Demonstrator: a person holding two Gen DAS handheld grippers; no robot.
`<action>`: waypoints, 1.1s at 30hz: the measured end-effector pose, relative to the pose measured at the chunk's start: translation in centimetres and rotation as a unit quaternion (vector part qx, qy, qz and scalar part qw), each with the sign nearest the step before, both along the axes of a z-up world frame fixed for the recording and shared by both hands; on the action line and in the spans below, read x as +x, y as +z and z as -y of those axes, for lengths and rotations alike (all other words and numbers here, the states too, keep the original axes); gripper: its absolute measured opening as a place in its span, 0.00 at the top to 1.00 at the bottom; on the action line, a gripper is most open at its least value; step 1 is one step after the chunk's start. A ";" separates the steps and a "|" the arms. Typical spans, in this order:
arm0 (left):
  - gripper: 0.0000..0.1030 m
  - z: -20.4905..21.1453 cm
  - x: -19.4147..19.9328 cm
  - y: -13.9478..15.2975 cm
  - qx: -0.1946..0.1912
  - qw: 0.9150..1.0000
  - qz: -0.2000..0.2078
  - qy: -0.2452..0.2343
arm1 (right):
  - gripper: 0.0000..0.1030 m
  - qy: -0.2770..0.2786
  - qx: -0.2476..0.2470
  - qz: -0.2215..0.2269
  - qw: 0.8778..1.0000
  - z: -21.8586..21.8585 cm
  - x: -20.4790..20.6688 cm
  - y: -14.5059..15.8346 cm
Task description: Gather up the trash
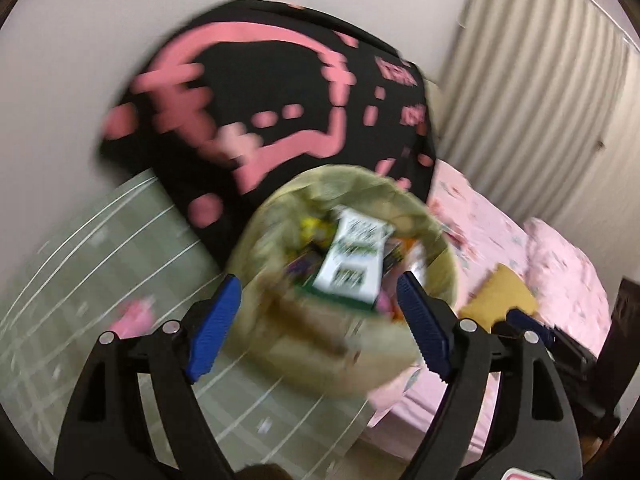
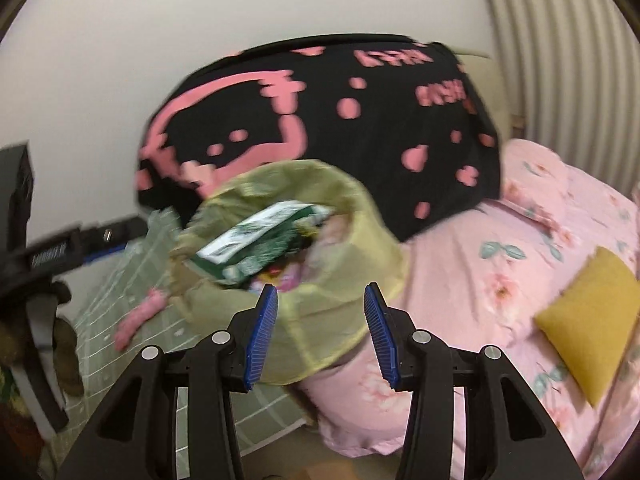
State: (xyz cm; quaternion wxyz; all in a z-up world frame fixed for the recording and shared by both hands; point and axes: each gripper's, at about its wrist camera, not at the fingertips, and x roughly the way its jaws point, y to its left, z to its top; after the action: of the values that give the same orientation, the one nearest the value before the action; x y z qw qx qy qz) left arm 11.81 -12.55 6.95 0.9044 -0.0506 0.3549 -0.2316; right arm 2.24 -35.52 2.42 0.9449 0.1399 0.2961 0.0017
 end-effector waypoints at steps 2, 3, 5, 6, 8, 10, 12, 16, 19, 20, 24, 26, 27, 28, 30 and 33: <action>0.25 -1.6 -2.2 -0.4 0.016 0.999 0.009 0.030 | 0.59 0.018 -0.007 0.005 1.000 -1.1 -0.2 0.0; 0.24 -2.4 -3.7 -0.8 0.032 0.998 0.016 0.050 | 0.59 0.028 -0.012 0.007 1.000 -1.8 -0.4 0.0; 0.24 -4.0 -5.6 -1.6 0.050 0.995 0.021 0.079 | 0.59 0.052 -0.017 0.011 0.998 -3.4 -0.9 -0.1; 0.24 -4.7 -6.6 -2.1 0.057 0.994 0.020 0.091 | 0.59 0.063 -0.018 0.011 0.998 -4.2 -1.2 -0.2; 0.24 -6.3 -8.3 -3.0 0.064 0.991 0.011 0.118 | 0.59 0.079 -0.020 0.008 0.997 -5.4 -1.6 -0.4; 0.24 -8.0 -9.8 -3.7 0.067 0.987 0.007 0.146 | 0.59 0.092 -0.030 0.005 0.995 -6.8 -2.1 -0.5; 0.24 -9.1 -10.8 -4.1 0.074 0.983 0.010 0.166 | 0.59 0.104 -0.038 0.008 0.994 -8.0 -2.7 -0.6; 0.24 -11.2 -12.3 -3.9 0.071 0.977 0.030 0.199 | 0.59 0.115 -0.059 0.018 0.991 -10.0 -3.9 -0.4; 0.24 -11.9 -13.0 -3.4 0.059 0.974 0.049 0.212 | 0.59 0.114 -0.083 0.031 0.989 -11.3 -4.9 -0.1; 0.24 -12.0 -13.3 -3.2 0.058 0.974 0.054 0.213 | 0.59 0.112 -0.089 0.035 0.989 -11.6 -5.1 0.0; 0.24 -11.7 -14.0 -3.3 0.063 0.971 0.069 0.219 | 0.59 0.099 -0.085 0.041 0.991 -11.6 -5.7 0.1; 0.25 -11.4 -14.1 -3.3 0.065 0.971 0.066 0.219 | 0.59 0.093 -0.084 0.039 0.991 -11.6 -5.7 -0.1; 0.26 -11.3 -14.1 -3.4 0.064 0.972 0.066 0.215 | 0.59 0.092 -0.083 0.037 0.992 -11.5 -5.7 -0.2; 0.26 -11.2 -14.2 -3.4 0.063 0.973 0.067 0.211 | 0.59 0.090 -0.083 0.036 0.992 -11.5 -5.7 -0.3; 0.26 -11.0 -14.3 -3.5 0.063 0.974 0.068 0.205 | 0.59 0.086 -0.083 0.036 0.992 -11.4 -5.7 -0.5; 0.26 -10.7 -14.3 -3.6 0.061 0.976 0.065 0.197 | 0.59 0.082 -0.080 0.038 0.993 -11.3 -5.6 -0.5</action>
State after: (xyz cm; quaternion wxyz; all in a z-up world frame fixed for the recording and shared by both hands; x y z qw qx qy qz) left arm -2.49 -1.84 3.39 0.9547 -0.0494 0.2919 -0.0299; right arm -3.40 -24.19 1.91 0.9601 0.0387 0.2700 0.0608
